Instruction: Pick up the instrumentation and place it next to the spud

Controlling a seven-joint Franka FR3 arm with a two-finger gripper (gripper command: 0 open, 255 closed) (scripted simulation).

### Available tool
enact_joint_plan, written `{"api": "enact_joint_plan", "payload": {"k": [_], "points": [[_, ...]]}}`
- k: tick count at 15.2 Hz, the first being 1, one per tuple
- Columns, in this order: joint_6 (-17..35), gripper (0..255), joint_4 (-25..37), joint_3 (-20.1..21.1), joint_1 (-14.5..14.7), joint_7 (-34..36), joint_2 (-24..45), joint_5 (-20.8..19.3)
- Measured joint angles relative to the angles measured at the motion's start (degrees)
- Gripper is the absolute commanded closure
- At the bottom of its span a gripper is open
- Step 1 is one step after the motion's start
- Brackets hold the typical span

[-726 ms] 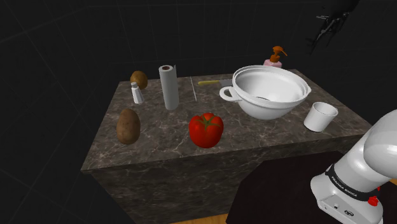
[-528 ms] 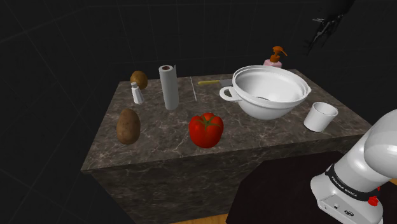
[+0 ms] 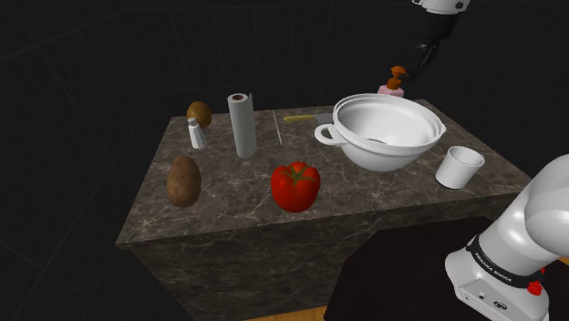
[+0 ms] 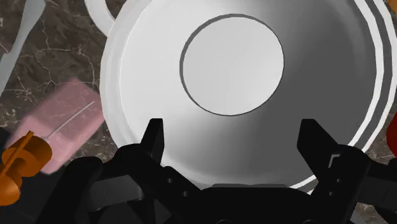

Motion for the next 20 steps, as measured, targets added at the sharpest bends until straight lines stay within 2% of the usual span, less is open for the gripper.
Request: {"api": "enact_joint_plan", "payload": {"k": [6,12,20], "points": [[7.3,0,4.0,-5.0,2.7,-12.8,11.7,0.7],[12.9,0,10.7,-7.9,4.9,-25.6,25.3,4.3],[15.6,0,24.2,-7.4,5.2,-41.2,43.8,10.7]]}}
